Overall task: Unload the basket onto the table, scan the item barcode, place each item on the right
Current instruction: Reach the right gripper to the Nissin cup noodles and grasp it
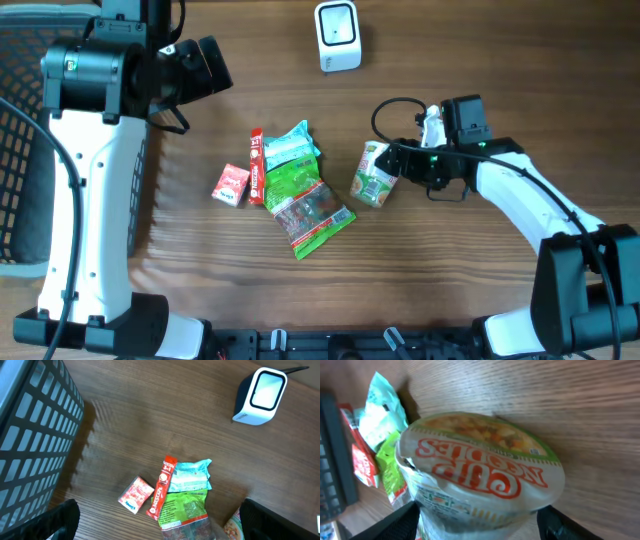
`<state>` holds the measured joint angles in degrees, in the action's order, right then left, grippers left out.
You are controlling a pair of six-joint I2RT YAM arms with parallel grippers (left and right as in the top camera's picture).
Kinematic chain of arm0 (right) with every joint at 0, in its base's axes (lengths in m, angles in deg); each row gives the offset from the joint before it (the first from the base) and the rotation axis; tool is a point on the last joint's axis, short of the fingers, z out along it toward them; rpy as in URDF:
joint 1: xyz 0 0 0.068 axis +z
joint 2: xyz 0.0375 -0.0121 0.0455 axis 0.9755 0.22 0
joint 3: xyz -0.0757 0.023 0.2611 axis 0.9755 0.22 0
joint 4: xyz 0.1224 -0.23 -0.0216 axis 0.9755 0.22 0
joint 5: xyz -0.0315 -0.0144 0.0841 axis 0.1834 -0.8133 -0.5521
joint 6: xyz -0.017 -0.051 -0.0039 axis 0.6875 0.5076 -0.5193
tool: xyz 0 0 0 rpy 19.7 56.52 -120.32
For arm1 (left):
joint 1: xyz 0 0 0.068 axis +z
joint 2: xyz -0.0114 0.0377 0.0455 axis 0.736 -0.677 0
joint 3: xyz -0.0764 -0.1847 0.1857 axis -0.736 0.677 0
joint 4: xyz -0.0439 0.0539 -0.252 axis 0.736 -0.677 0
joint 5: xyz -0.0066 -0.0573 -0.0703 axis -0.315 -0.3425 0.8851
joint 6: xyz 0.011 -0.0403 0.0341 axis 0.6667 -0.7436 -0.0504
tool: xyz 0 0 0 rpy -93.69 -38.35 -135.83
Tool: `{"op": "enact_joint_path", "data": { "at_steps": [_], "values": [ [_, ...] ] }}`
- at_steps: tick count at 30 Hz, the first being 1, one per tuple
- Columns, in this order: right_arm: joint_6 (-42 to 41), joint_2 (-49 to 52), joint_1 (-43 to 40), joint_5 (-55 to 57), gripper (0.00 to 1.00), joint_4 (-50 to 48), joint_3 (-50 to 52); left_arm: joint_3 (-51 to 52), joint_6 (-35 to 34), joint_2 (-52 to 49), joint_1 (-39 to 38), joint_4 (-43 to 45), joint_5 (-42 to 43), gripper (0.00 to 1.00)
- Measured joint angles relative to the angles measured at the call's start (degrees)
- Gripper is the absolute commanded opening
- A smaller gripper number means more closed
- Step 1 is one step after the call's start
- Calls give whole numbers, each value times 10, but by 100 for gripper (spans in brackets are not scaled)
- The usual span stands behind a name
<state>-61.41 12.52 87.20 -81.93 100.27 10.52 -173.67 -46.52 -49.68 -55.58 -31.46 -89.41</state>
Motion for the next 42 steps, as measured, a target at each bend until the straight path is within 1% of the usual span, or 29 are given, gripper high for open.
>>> {"op": "enact_joint_path", "data": {
  "at_steps": [2,6,14,17,22,33,39,42],
  "values": [
    [-5,0,0,-10,74,-20,13,0,0,0,0,0,0,100],
    [-9,0,6,-13,74,-29,16,0,0,0,0,0,0,100],
    [-42,0,58,0,76,-64,17,0,0,0,0,0,0,100],
    [-40,0,64,6,78,-76,17,0,0,0,0,0,0,100],
    [-25,3,68,12,78,-86,17,0,0,0,0,0,0,100],
    [-21,47,69,-4,78,-145,17,0,0,0,0,0,0,100],
    [-12,88,69,-48,79,-218,17,0,0,0,0,0,0,100],
    [-10,104,69,-73,79,-231,17,0,0,0,0,0,0,100]
  ]
}}
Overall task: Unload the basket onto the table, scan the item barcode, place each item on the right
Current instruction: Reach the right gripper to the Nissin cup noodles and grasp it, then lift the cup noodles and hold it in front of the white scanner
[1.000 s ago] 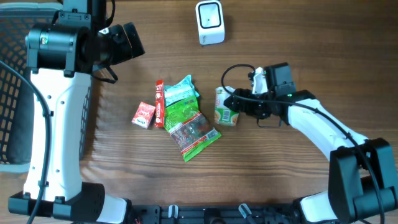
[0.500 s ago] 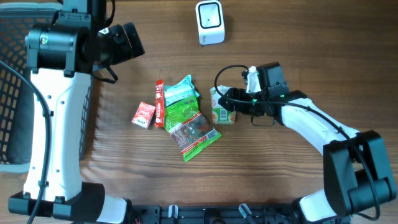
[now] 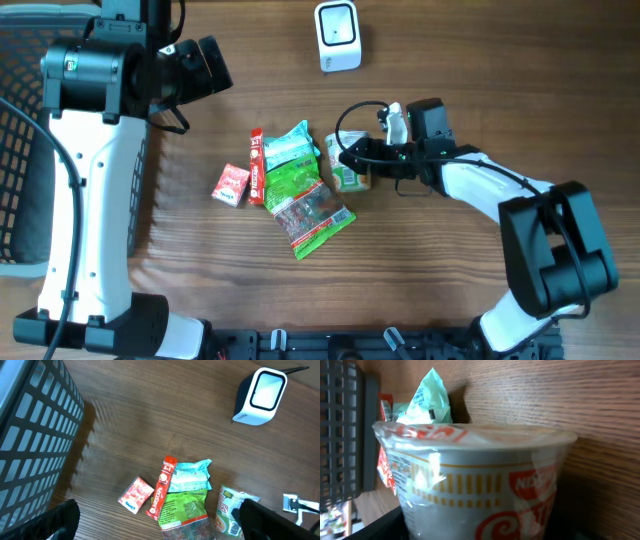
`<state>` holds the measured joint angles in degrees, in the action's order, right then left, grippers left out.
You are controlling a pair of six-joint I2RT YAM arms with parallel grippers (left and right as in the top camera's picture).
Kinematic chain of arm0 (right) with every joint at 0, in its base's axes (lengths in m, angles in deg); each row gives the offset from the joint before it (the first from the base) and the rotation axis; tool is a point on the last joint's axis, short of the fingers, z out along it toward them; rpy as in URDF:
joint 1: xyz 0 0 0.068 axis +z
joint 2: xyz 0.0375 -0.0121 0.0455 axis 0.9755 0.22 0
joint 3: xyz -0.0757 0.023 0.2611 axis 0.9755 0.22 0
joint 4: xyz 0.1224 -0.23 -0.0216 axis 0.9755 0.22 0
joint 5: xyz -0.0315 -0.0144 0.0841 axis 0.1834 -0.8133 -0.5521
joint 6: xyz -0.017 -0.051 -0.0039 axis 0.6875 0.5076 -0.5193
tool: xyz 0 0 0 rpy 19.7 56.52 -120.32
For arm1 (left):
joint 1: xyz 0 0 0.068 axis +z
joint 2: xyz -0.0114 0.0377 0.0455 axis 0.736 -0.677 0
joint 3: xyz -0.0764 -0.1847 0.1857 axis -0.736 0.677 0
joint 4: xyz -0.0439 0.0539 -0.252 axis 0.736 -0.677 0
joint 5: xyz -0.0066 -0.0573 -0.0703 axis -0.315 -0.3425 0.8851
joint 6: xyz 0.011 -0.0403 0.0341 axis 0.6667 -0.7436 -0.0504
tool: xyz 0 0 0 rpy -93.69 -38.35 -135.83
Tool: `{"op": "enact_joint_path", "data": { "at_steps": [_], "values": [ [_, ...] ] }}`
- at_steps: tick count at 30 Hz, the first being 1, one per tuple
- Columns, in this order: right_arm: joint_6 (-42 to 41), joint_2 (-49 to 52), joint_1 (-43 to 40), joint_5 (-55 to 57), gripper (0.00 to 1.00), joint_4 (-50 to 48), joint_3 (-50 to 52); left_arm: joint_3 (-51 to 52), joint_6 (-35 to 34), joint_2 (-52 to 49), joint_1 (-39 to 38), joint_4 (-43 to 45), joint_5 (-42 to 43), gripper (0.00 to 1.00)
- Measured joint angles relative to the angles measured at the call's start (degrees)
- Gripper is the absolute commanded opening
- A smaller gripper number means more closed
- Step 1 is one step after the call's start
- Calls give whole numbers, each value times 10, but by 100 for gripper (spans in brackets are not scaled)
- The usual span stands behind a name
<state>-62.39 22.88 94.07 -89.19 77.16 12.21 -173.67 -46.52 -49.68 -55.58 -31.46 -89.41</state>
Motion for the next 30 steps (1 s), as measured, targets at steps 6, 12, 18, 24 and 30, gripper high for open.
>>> {"op": "enact_joint_path", "data": {
  "at_steps": [6,12,18,24,30],
  "values": [
    [1,13,0,-21,69,-3,-2,0,0,0,0,0,0,100],
    [9,15,-1,-32,61,-5,-2,0,0,0,0,0,0,100],
    [15,-19,-9,-47,61,24,7,0,0,0,0,0,0,100],
    [29,-140,-28,-93,61,72,8,0,0,0,0,0,0,100],
    [35,-235,-85,-195,61,98,8,0,0,0,0,0,0,100]
  ]
}}
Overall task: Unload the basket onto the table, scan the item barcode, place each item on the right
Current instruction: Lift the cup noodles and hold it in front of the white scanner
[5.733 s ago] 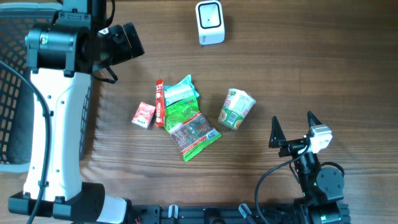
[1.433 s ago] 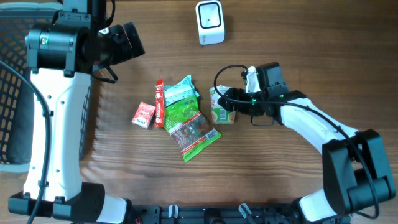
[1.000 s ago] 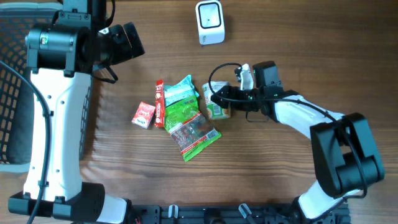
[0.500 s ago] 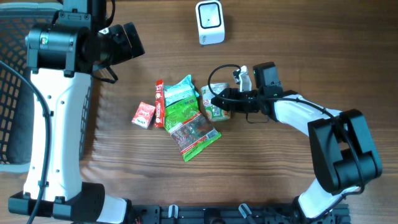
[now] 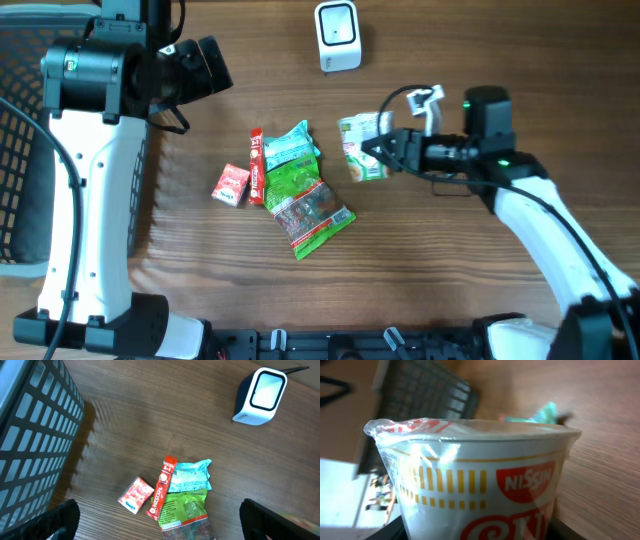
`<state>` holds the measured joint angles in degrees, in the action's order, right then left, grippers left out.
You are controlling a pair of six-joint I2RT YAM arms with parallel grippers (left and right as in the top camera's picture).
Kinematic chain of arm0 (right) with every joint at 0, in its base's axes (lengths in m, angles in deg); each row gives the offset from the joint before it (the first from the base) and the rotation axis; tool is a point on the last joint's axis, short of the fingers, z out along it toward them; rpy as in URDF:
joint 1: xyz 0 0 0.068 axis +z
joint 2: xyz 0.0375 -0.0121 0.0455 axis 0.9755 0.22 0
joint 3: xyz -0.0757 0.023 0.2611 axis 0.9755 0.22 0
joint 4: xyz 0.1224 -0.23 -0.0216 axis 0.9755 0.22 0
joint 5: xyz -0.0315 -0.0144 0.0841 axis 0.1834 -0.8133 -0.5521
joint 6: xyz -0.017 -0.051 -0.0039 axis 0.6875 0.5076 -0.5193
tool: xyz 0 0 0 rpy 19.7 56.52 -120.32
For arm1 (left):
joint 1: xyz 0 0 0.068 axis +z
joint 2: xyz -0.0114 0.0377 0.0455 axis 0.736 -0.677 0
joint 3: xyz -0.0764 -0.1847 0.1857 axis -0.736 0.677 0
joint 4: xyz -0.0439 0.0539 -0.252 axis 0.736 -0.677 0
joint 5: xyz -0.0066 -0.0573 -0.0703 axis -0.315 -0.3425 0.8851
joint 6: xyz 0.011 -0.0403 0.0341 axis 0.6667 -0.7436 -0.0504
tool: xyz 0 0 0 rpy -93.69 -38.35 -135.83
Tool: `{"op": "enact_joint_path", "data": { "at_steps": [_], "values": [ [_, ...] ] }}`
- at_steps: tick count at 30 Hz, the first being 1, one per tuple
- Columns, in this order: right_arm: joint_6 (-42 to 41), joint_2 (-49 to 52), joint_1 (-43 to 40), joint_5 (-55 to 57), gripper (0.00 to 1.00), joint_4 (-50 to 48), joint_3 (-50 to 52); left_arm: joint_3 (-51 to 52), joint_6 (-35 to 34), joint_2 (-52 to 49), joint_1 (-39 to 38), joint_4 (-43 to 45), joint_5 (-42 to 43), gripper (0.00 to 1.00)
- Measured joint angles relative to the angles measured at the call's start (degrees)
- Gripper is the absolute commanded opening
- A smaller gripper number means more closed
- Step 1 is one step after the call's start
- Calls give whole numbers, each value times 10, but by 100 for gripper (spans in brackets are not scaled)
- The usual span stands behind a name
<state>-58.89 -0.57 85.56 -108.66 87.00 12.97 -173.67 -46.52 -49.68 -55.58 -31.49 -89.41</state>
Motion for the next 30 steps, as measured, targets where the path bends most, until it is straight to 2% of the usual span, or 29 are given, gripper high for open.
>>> {"op": "enact_joint_path", "data": {
  "at_steps": [6,12,18,22,26,30],
  "values": [
    [11,-62,-18,-100,61,0,0,0,0,0,0,0,0,100],
    [22,-68,-18,-116,58,0,0,0,0,0,0,0,0,100],
    [25,-68,-18,-28,51,2,0,0,0,0,0,0,0,100],
    [37,-68,-18,57,48,57,-19,0,0,0,0,0,0,100],
    [84,-59,-15,159,48,187,-153,0,0,0,0,0,0,100],
    [120,-10,5,223,47,263,-300,0,0,0,0,0,0,100]
  ]
}}
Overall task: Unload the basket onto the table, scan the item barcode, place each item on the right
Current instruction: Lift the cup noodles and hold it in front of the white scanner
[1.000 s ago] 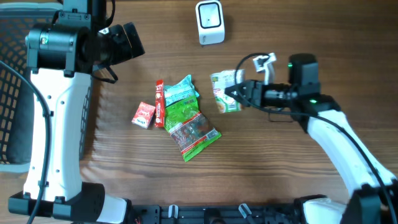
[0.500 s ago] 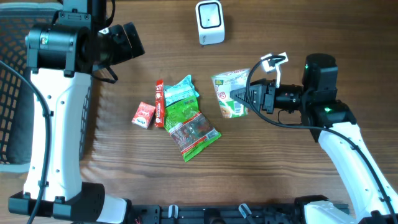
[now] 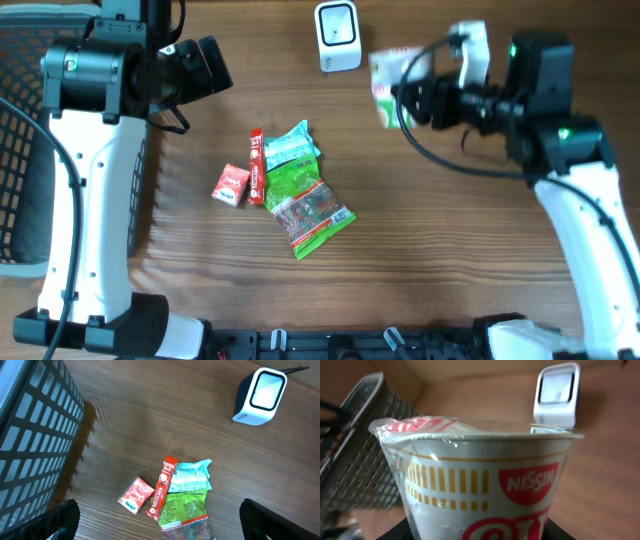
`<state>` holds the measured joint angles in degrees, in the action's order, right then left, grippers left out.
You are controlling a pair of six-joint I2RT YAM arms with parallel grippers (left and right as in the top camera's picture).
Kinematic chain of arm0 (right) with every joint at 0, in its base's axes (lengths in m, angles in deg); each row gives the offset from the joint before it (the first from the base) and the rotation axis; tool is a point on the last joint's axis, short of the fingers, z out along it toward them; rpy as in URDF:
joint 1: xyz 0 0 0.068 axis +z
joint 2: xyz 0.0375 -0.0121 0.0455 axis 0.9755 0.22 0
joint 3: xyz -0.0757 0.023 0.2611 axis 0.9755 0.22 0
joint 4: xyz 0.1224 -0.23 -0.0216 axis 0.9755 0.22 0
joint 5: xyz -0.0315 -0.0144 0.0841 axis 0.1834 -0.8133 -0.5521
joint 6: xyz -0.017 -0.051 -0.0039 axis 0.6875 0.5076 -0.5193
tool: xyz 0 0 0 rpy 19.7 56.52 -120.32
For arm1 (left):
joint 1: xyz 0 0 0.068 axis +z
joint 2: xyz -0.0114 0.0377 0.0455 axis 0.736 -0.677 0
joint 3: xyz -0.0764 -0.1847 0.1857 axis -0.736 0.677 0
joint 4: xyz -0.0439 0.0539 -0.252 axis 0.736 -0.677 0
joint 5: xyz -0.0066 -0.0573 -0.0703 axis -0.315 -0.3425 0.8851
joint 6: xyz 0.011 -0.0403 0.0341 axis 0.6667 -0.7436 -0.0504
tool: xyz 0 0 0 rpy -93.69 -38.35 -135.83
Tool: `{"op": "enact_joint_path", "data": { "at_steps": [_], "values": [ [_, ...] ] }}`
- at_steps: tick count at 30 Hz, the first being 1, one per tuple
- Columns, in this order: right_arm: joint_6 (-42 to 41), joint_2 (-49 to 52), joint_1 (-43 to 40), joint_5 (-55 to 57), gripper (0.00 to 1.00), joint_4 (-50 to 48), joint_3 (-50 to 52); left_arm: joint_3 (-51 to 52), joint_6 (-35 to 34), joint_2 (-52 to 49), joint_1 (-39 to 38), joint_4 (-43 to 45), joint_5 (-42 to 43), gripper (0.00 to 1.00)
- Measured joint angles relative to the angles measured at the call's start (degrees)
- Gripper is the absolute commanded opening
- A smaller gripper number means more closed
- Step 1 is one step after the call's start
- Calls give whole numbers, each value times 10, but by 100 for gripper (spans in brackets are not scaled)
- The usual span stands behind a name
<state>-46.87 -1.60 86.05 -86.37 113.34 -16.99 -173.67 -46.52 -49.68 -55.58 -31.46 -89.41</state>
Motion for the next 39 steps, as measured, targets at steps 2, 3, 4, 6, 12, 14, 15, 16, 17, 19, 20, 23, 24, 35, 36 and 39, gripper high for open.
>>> {"op": "enact_joint_path", "data": {
  "at_steps": [2,3,4,6,12,14,15,16,17,19,20,23,24,35,36,39],
  "values": [
    [14,48,20,40,47,29,-80,0,0,0,0,0,0,100],
    [26,82,37,73,47,39,-125,0,0,0,0,-1,0,100],
    [32,102,49,96,47,38,-148,0,0,0,0,0,0,100],
    [45,132,75,147,47,27,-172,0,0,0,0,0,0,100],
    [99,219,166,330,47,-61,-184,0,0,0,0,0,0,100],
    [126,258,190,403,47,-105,-184,0,0,0,0,0,0,100],
    [139,275,196,433,47,-144,-184,0,0,0,0,0,0,100],
    [160,302,202,476,47,-191,-187,0,0,0,0,0,0,100],
    [174,319,205,499,46,-218,-188,0,0,0,0,0,0,100],
    [204,358,210,543,46,-281,-189,0,0,0,0,-1,0,100],
    [222,376,212,568,46,-321,-189,0,0,0,0,0,0,100],
    [301,441,216,642,46,-444,-189,0,0,0,0,0,0,100],
    [327,457,217,657,45,-481,-189,0,0,0,0,0,0,100],
    [690,578,218,685,40,-702,-189,0,0,0,0,0,0,100],
    [702,586,218,680,41,-704,-189,0,0,0,0,0,0,100],
    [697,602,218,672,41,-706,-189,0,0,0,0,0,0,100]
  ]
}}
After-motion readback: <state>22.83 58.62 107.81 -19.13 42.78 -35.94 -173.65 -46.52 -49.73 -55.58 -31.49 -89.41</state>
